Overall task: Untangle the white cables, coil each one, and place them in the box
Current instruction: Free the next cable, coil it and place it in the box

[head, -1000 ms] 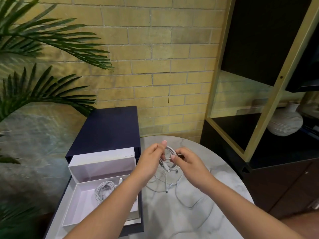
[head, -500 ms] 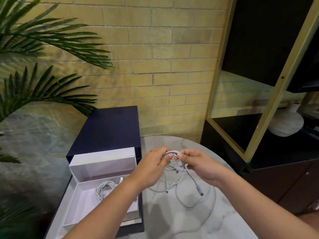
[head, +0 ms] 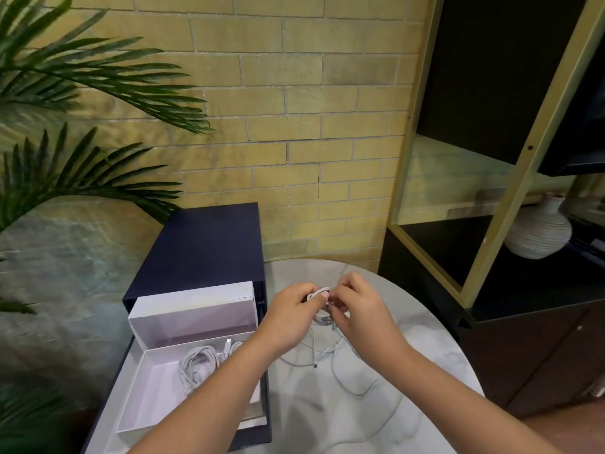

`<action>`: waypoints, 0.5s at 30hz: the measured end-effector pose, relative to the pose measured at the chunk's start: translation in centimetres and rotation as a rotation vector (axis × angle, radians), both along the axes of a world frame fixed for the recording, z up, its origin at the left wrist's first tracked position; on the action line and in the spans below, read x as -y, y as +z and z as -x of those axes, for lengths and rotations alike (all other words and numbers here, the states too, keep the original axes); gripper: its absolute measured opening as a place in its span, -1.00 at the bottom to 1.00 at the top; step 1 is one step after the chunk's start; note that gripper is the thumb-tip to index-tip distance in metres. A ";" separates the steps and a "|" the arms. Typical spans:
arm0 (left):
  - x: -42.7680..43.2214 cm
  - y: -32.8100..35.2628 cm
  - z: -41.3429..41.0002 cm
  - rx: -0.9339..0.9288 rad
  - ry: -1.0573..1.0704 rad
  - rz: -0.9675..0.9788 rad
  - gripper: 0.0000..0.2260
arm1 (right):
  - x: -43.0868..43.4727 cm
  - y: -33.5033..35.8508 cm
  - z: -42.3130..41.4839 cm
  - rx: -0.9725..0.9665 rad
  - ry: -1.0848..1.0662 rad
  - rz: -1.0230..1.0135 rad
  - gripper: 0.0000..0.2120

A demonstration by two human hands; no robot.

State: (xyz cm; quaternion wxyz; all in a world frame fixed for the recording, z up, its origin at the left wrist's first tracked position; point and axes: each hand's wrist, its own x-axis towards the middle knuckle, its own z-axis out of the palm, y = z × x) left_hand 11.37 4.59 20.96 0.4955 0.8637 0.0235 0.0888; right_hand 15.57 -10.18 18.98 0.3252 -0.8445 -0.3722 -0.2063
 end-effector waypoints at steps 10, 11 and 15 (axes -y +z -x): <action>-1.5 -1.0 0.6 -0.123 -0.221 0.055 -0.84 | 0.8 0.6 -1.5 -0.473 -0.031 -0.011 -0.92; -1.6 -1.1 0.6 -0.101 -0.193 -0.033 -0.85 | 0.8 0.5 -1.5 -0.546 -0.025 -0.043 -0.91; -1.7 -0.7 0.5 -0.015 -0.155 -0.194 -0.90 | 0.8 1.2 -1.2 -0.779 -0.007 -0.163 -0.95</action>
